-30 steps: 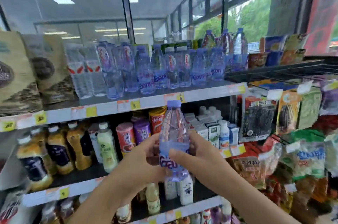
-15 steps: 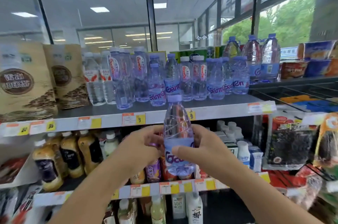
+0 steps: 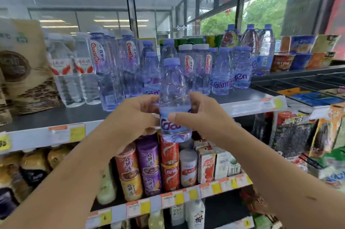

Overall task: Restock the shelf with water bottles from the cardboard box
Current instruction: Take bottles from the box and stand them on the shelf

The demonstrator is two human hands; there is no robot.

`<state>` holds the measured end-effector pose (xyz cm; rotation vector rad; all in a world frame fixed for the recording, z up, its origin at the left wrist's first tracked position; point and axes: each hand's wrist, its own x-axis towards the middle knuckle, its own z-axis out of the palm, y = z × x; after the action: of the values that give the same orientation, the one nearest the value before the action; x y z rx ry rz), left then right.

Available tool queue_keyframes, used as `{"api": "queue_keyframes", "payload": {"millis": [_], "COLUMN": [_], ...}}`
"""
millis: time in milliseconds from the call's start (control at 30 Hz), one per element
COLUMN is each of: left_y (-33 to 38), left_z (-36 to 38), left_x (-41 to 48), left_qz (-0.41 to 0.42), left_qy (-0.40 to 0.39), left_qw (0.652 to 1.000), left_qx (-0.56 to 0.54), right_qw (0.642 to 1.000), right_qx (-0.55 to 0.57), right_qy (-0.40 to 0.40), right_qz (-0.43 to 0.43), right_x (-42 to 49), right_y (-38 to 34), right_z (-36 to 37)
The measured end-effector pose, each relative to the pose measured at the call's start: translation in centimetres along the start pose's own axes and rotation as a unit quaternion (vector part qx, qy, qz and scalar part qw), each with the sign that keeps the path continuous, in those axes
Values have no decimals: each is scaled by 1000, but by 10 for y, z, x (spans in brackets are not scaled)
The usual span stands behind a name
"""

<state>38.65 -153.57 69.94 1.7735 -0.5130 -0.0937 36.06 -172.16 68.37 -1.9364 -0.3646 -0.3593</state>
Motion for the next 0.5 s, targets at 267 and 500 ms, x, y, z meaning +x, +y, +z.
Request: {"api": "queue_keyframes", "payload": {"millis": [267, 500], "left_y": [10, 0], "left_z": [-6, 7], "left_x": [47, 73], "left_qz": [50, 40], "left_qy": [52, 78], "left_qw": [997, 990], "left_qx": [-4, 112], "right_qw": [999, 1000], "right_qx": [-20, 5], "right_qy": [24, -22], "right_qz": [-27, -21], "right_x": [62, 82], "right_y": [-11, 17], "right_z": [-25, -44]}}
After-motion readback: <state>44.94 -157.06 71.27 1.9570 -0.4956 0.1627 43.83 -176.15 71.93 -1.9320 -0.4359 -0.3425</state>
